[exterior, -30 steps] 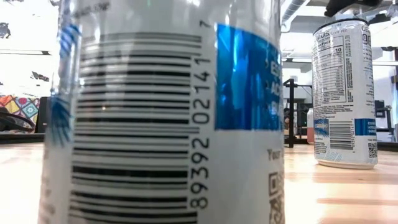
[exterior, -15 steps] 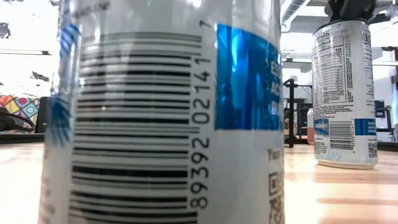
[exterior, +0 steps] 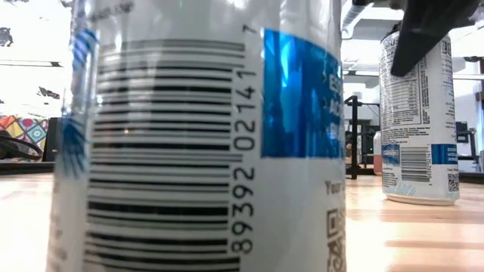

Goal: Place canned beverage on shelf
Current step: Put the top white blue soda can on the shelf aligned with the other white blue soda can

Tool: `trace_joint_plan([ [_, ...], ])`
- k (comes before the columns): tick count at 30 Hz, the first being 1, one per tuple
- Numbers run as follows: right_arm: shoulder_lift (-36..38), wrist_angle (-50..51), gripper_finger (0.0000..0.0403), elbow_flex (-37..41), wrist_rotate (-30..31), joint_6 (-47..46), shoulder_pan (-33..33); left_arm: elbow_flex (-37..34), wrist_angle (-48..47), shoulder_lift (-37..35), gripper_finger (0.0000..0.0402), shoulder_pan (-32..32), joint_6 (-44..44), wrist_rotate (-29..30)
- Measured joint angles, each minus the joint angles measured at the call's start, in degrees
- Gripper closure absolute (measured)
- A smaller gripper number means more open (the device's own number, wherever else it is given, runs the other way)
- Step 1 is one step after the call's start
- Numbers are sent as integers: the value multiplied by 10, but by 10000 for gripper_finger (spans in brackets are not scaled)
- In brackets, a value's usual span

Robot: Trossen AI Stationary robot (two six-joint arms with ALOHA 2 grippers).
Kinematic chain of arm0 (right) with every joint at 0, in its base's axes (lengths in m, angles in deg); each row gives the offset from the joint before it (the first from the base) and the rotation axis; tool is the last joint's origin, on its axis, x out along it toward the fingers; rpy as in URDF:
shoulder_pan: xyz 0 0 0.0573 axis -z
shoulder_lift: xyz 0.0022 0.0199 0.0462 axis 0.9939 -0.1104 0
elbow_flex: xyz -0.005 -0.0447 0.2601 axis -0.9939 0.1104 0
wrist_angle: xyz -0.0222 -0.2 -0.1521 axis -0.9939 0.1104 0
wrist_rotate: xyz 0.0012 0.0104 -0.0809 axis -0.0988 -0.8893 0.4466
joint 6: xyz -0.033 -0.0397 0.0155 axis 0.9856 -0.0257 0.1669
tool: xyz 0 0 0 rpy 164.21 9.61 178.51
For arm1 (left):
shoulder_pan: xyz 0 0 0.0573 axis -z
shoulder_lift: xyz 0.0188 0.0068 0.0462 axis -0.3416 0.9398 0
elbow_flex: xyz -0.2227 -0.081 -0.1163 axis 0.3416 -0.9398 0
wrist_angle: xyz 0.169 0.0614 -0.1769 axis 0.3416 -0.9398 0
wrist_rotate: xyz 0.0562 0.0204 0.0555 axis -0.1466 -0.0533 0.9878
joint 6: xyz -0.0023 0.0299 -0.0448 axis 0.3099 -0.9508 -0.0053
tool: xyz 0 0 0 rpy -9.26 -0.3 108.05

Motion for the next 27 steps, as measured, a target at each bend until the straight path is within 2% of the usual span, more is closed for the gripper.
trace_joint_plan([
  [4,5,3,168,-1,-54,-19,22,0,-23,0,402,0,-1,0],
  [5,5,5,175,-4,-61,-22,27,0,-30,-1,402,0,-5,1],
  [10,5,9,174,-27,-74,-17,53,0,-78,-24,402,0,-33,30],
  [13,5,20,174,-55,-75,-14,91,0,-102,-44,402,0,-44,47],
  [17,4,56,174,-114,-68,-4,167,0,-127,-76,402,0,-57,71],
  [21,-2,105,174,-179,-59,46,257,0,-154,-106,402,0,-58,96],
  [27,-2,106,174,-216,-35,112,385,0,-180,-142,402,-4,-57,142],
])
